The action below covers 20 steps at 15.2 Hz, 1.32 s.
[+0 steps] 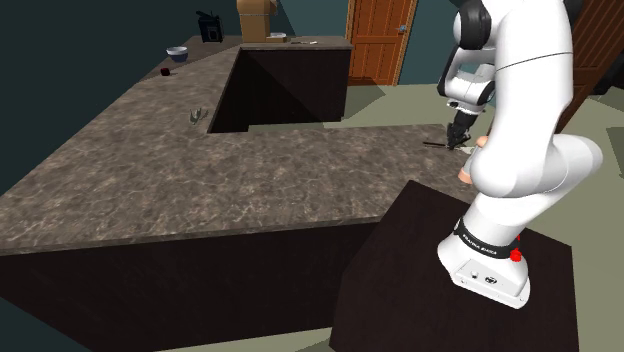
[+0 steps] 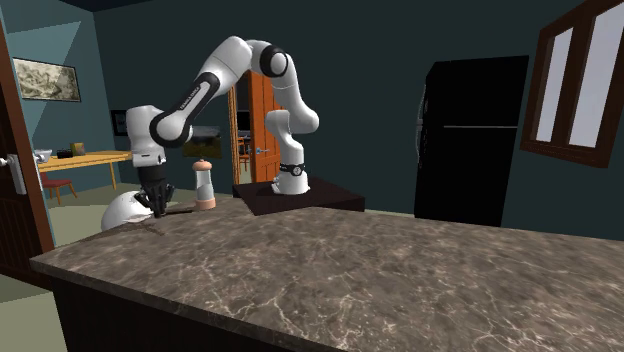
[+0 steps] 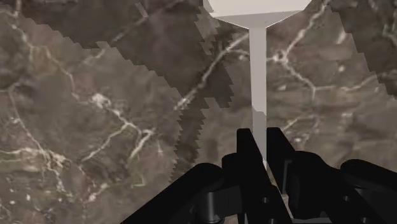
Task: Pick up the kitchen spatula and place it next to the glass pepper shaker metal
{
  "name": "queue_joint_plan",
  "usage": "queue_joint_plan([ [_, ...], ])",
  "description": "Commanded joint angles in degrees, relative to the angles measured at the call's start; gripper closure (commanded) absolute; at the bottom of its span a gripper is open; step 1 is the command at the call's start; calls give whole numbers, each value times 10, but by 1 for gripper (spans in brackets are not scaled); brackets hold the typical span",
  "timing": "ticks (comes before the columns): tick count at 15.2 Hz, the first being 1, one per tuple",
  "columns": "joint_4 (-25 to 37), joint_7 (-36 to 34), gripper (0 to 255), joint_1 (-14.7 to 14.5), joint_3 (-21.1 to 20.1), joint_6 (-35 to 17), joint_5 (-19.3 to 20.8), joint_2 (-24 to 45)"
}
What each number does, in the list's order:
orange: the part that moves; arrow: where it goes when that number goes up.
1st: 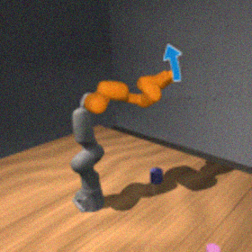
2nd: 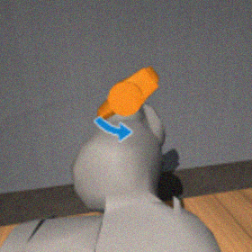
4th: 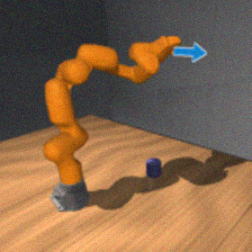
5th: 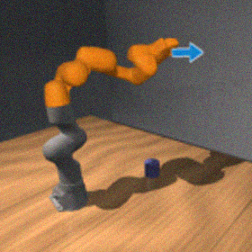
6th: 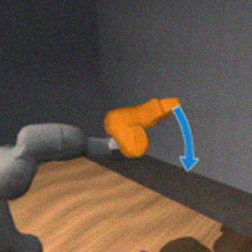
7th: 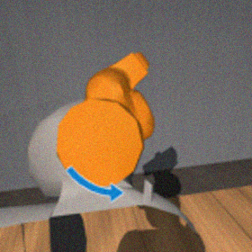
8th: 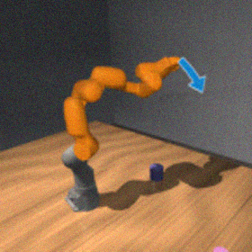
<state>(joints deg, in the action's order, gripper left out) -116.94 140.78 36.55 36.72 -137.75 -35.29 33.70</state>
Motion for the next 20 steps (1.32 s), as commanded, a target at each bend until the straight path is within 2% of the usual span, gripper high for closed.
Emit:
queue_joint_plan([
  [1, 0, 6, 255, 5, -7, -7, -8, 8],
  [8, 0, 6, 255, 5, -7, -7, -8, 8],
  [9, 0, 6, 0, 5, -7, -7, -8, 8],
  [14, 0, 6, 0, 5, -7, -7, -8, 8],
  [18, -4, -25, 0, -24, 36, 37, 43, -47],
  [20, -4, -25, 0, -24, 36, 37, 43, -47],
])
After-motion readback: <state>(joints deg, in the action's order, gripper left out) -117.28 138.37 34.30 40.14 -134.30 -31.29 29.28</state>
